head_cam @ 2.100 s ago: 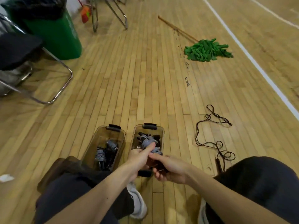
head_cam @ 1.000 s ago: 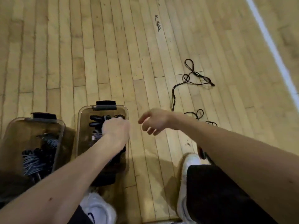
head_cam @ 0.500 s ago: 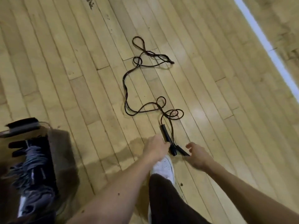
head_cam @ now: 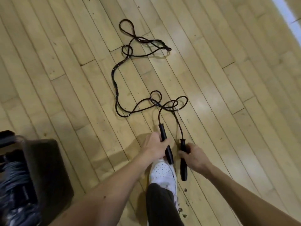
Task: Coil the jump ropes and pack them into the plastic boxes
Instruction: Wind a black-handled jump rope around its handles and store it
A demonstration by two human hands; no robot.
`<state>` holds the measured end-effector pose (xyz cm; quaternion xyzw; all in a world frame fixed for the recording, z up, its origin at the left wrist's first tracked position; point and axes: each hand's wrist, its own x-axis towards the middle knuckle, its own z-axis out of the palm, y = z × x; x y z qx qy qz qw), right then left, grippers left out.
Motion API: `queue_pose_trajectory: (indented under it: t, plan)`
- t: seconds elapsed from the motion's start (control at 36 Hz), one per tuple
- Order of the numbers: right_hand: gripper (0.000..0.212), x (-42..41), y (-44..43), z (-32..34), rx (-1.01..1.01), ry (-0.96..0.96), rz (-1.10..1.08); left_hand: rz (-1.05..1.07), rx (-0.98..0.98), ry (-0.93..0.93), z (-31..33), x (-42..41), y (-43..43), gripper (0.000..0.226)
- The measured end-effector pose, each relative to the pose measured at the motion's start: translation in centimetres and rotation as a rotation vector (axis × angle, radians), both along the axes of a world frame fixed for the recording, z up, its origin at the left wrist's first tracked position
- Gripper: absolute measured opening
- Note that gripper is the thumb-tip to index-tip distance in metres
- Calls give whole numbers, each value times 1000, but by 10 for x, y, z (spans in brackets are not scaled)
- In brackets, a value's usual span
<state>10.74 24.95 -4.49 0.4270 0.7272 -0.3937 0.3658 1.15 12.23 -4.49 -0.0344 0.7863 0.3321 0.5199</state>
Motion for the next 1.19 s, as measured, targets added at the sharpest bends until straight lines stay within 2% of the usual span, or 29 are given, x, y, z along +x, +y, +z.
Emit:
queue_pose_trajectory:
  t: [0.03,0.17,0.28,0.36,0.61,0.72,0.81,0.89,1.0,1.14,1.19]
  plan:
    - [14,-7,-2,8,-77,21,-57,-23,37,-11,8,-3,-5,10]
    - [18,-48,-21,71,-304,203,-222,-75,146,11,68,-18,-24,12]
    - [27,-78,-30,127,-372,348,-300,-78,192,51,126,-32,-40,9]
    - [29,-95,-39,186,-422,451,-306,-64,248,133,193,-42,-58,10]
    - [37,-101,-109,375,-615,730,-146,-13,341,502,395,-31,-124,30]
    - [36,-78,-156,462,-753,828,6,-11,378,704,478,-1,-174,18]
    - [32,-52,-187,510,-783,878,89,-87,345,926,523,26,-207,9]
    - [31,-27,-211,546,-776,930,170,-130,213,1136,554,52,-237,18]
    - [36,9,-234,583,-811,930,284,-210,189,1332,595,91,-264,18]
    - [18,50,-253,632,-827,1020,390,-297,252,1414,654,132,-296,41]
    - [19,64,-256,655,-836,1036,433,-272,252,1509,681,146,-307,53]
